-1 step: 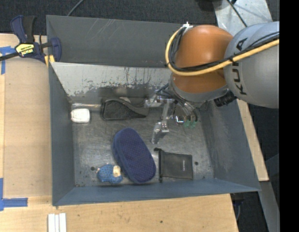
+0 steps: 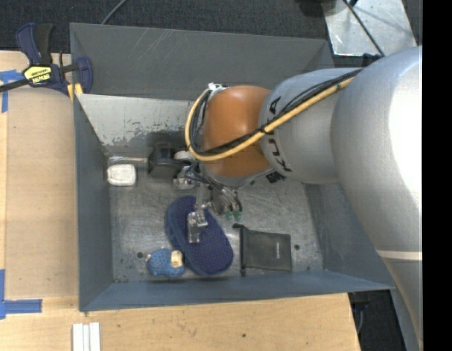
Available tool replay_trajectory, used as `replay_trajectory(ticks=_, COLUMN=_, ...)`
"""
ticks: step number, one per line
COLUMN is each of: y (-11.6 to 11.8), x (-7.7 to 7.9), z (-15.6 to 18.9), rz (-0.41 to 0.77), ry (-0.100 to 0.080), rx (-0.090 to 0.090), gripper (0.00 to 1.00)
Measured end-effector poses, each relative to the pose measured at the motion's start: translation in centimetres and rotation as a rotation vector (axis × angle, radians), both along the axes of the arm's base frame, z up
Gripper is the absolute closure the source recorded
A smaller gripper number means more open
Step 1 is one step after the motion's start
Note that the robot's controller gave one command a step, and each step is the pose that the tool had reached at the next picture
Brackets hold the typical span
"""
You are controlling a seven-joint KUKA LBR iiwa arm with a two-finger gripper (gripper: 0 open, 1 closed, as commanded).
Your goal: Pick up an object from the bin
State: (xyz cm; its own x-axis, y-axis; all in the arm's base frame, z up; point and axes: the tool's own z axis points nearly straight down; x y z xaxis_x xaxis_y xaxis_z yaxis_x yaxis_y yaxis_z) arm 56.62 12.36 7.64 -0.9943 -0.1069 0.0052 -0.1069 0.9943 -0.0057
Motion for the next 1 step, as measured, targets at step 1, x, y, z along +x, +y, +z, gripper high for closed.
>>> replay_trajectory(ticks=1, y=0.02, x=0.14, z=0.40, rz=-0.006, ry=-0.005, rx=0.004, gripper=1.00)
